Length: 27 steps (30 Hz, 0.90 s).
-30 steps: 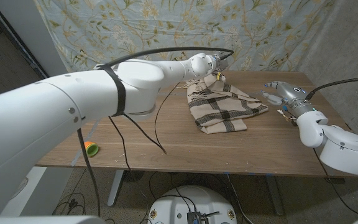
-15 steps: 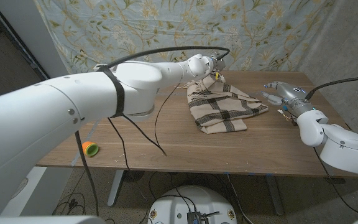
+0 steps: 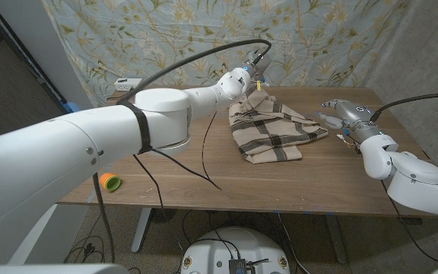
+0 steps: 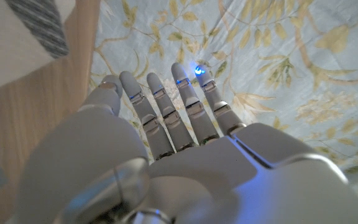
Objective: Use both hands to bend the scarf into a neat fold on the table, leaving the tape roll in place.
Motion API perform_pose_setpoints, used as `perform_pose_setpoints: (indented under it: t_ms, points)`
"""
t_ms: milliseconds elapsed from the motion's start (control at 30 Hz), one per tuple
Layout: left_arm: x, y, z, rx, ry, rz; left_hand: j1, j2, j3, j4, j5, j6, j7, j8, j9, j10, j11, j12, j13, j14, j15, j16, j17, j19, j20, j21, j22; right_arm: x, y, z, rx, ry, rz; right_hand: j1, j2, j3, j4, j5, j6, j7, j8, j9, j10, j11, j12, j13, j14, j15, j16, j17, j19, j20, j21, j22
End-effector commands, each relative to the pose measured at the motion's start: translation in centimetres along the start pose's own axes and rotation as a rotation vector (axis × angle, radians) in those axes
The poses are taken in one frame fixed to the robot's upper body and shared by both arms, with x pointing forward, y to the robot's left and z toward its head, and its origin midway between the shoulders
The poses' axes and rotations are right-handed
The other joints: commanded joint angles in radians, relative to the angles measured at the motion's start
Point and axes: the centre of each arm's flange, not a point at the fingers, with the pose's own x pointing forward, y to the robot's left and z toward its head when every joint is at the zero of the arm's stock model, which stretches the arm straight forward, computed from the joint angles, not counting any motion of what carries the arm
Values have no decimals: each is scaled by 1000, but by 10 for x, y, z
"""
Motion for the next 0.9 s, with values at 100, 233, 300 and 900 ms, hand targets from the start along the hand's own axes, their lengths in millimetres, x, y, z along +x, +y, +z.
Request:
perform_pose_setpoints:
  t_ms: [100, 233, 300, 900]
  points:
    - [-47, 42, -43, -148, 65, 161, -76, 7, -9, 24, -46, -50, 25, -73, -78, 23, 27, 22, 26, 56, -118, 17, 36, -4, 22, 30, 13, -1, -5, 12, -16, -13, -16, 8, 1, 0, -8, 0, 7, -5, -3, 1, 7, -8, -2, 0, 12, -26, 2, 3, 7, 4, -3, 0]
    - [-55, 41, -47, -70, 31, 91, -163, -58, -34, 25, -29, 130, 54, -45, -142, -18, 0, 10, 49, -78, -122, -57, 42, -139, 68, -3, 8, -1, -6, 15, -26, -9, -22, 8, 2, -1, -8, 0, 8, -5, -3, 1, 9, -8, -2, 0, 13, -27, 3, 4, 9, 4, -2, 0]
    - [-57, 41, -50, -71, -3, 27, -163, -75, -32, 13, -19, 136, 37, -45, -151, -32, -3, 4, 55, -127, -117, -83, 42, -184, 81, -20, 5, -1, -7, 17, -24, -15, -24, 8, 3, 0, -9, -1, 8, -5, -3, 1, 9, -9, -1, 0, 14, -27, 4, 4, 10, 4, -2, 0]
    - [-55, 24, -39, -53, -279, -208, -219, -222, -152, 8, 70, -276, -59, -354, -166, -365, 35, -129, 40, -477, 0, -155, -20, -294, 137, -119, -5, 0, -12, 25, -26, -31, -35, 6, 5, -3, -9, -3, 10, -5, -3, 1, 11, -9, -1, 0, 17, -26, 9, 7, 13, 4, -3, 0]
